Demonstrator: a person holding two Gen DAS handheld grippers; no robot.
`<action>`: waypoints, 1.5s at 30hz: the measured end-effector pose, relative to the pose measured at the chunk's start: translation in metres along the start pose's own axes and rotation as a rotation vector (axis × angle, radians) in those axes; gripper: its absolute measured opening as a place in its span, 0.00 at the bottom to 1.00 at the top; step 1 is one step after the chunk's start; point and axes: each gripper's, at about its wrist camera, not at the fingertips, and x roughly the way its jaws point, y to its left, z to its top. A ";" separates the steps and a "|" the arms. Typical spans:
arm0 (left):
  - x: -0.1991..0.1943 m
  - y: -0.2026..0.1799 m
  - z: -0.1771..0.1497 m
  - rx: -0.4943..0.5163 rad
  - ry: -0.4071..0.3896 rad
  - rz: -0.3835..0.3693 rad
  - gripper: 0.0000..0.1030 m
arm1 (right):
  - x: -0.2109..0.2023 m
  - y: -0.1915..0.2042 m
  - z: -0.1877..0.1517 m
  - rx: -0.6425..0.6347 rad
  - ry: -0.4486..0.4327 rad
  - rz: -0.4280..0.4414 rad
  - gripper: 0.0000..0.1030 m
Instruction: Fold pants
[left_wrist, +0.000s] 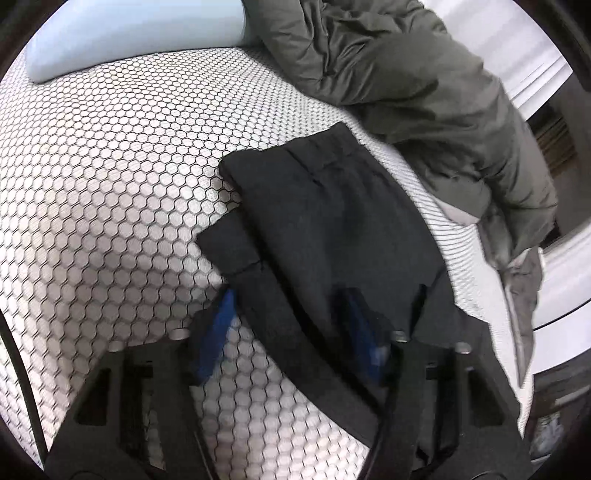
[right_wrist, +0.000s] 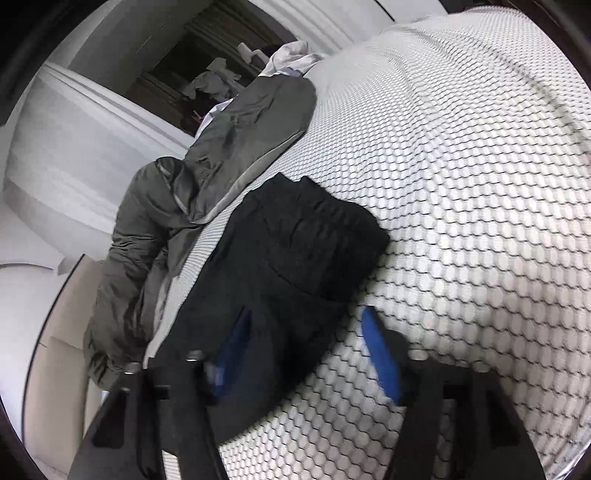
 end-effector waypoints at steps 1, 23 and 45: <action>0.003 0.000 0.001 -0.001 -0.006 -0.003 0.23 | 0.006 0.000 0.001 0.005 0.016 -0.006 0.63; -0.167 0.091 -0.116 0.052 -0.101 -0.068 0.17 | -0.091 -0.036 -0.043 -0.064 -0.056 -0.062 0.42; -0.139 0.032 -0.175 0.202 0.053 -0.149 0.06 | -0.082 0.012 -0.081 -0.191 0.014 -0.011 0.49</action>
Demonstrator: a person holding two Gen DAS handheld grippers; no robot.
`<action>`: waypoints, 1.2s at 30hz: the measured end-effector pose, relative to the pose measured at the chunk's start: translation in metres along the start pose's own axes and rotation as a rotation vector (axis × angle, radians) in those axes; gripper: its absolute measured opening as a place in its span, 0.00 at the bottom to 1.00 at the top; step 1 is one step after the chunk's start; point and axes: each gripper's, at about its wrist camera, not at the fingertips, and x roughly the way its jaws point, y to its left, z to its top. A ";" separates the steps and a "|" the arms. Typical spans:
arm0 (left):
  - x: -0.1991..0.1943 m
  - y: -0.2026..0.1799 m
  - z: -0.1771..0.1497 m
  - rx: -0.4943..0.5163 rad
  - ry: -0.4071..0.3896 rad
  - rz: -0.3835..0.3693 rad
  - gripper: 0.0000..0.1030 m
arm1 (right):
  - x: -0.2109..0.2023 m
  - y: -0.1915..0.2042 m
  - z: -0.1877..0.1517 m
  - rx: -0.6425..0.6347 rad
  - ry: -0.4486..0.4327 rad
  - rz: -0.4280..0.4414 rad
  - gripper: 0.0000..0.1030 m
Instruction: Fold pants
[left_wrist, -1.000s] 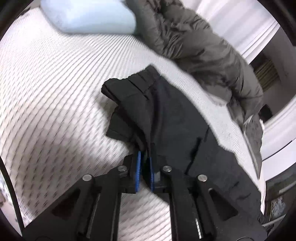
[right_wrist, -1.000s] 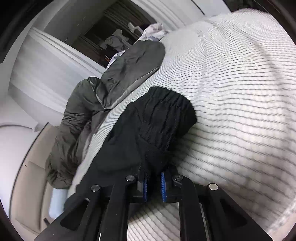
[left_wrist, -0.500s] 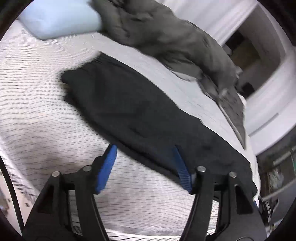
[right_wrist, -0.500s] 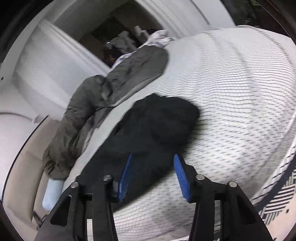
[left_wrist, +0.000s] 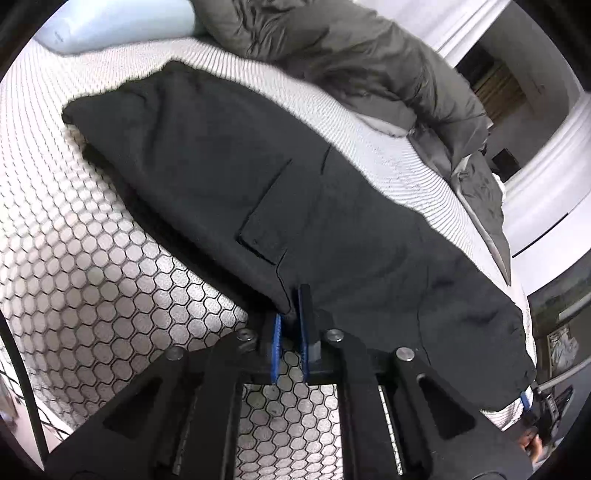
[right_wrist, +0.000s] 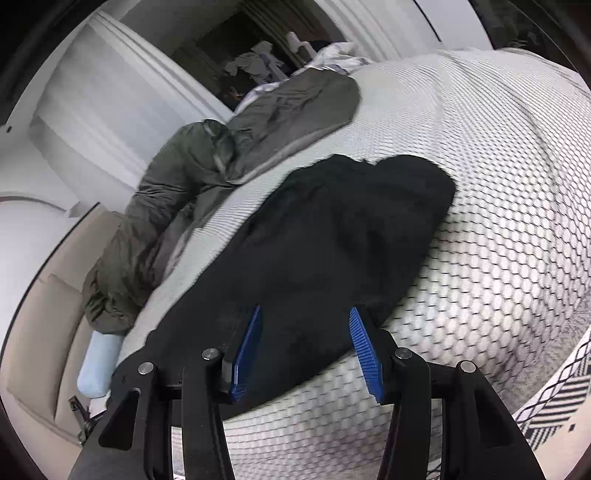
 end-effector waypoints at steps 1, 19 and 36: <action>-0.005 -0.001 0.000 -0.006 -0.005 -0.001 0.08 | 0.000 -0.003 0.000 0.011 0.003 -0.001 0.49; 0.005 -0.091 -0.022 0.187 -0.044 0.022 0.78 | -0.010 -0.058 0.037 0.128 -0.154 -0.057 0.14; 0.030 -0.151 -0.024 0.338 -0.002 0.023 0.78 | 0.017 -0.005 0.123 -0.221 0.018 -0.108 0.64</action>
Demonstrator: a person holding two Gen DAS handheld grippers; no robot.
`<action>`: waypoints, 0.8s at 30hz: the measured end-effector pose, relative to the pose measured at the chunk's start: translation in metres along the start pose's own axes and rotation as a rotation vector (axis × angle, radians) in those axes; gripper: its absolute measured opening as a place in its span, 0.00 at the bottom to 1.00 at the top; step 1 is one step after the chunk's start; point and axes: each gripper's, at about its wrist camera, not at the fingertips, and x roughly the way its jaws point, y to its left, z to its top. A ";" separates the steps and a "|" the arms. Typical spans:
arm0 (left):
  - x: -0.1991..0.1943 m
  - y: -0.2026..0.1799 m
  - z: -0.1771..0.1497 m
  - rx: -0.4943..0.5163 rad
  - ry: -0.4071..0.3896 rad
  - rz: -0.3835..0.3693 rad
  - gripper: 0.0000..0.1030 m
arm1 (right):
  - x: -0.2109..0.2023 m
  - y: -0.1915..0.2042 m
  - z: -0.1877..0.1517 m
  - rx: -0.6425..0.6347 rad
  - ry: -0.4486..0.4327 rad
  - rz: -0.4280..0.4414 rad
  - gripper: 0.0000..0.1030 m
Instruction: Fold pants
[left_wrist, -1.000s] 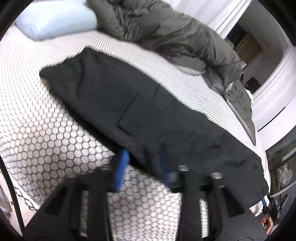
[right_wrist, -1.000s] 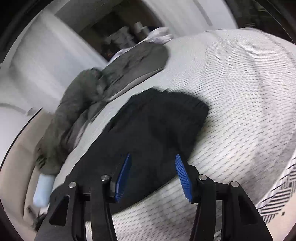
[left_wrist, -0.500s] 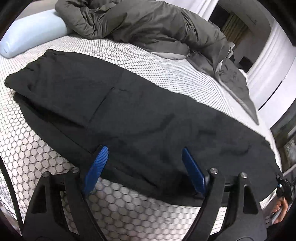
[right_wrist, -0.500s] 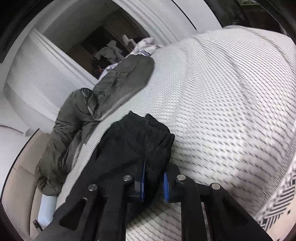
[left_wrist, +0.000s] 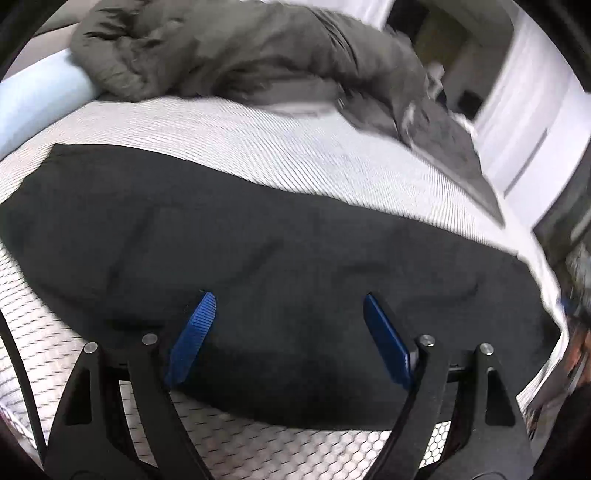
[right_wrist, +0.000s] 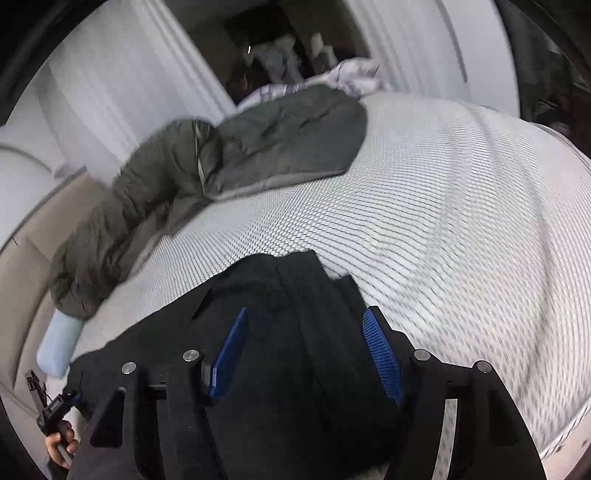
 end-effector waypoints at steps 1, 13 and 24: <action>0.008 -0.007 -0.003 0.023 0.030 0.001 0.78 | 0.005 0.008 0.013 -0.016 0.005 0.009 0.64; 0.030 -0.022 -0.018 0.123 0.047 0.044 0.81 | 0.125 0.022 0.057 -0.182 0.312 0.034 0.16; 0.029 -0.026 -0.018 0.149 0.049 0.075 0.82 | 0.117 0.008 0.066 -0.241 0.167 -0.252 0.13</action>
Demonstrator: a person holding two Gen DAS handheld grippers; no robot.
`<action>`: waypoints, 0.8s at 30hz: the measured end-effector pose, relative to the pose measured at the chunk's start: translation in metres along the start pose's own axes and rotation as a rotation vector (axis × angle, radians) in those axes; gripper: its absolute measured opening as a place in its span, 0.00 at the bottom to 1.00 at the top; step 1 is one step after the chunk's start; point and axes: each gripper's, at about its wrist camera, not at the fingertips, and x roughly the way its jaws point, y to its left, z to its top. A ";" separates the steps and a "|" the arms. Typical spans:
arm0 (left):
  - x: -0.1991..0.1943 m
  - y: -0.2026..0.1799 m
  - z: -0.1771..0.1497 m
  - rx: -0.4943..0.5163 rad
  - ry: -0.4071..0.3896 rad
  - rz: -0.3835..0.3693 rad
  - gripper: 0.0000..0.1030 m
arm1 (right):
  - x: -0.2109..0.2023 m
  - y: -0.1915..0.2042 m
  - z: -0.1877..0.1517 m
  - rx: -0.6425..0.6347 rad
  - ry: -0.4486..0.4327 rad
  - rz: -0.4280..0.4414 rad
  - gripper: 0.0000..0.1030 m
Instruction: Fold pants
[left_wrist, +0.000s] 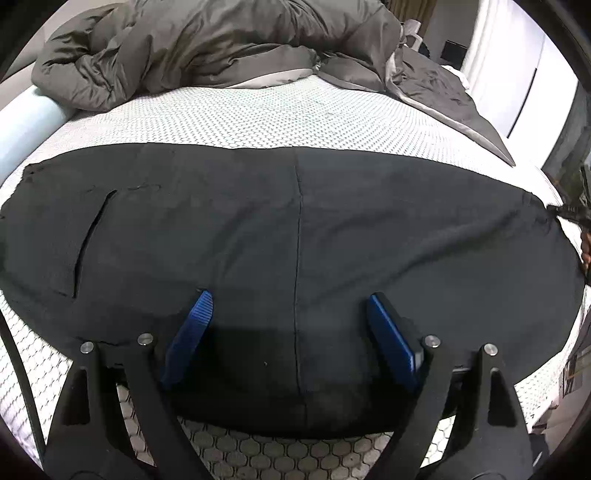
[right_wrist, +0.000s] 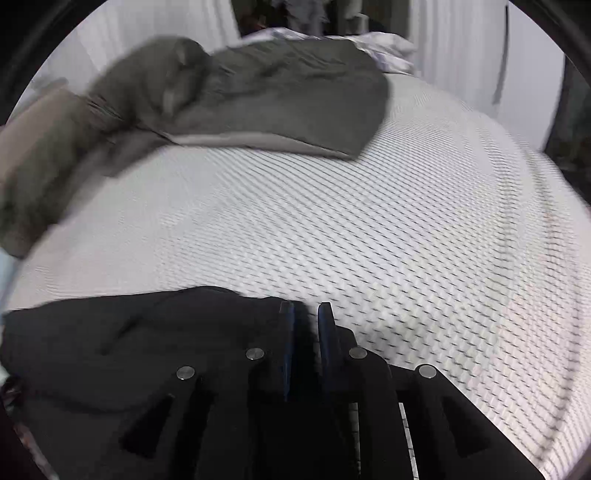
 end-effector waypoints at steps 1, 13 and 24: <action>-0.004 -0.001 0.001 -0.005 0.004 0.006 0.81 | -0.005 -0.001 -0.001 0.011 -0.011 -0.008 0.15; -0.021 -0.135 -0.019 0.290 -0.017 -0.171 0.99 | -0.124 0.124 -0.124 -0.249 -0.167 0.256 0.83; 0.004 -0.127 -0.046 0.309 0.023 -0.142 0.99 | -0.078 0.160 -0.187 -0.480 -0.115 0.137 0.83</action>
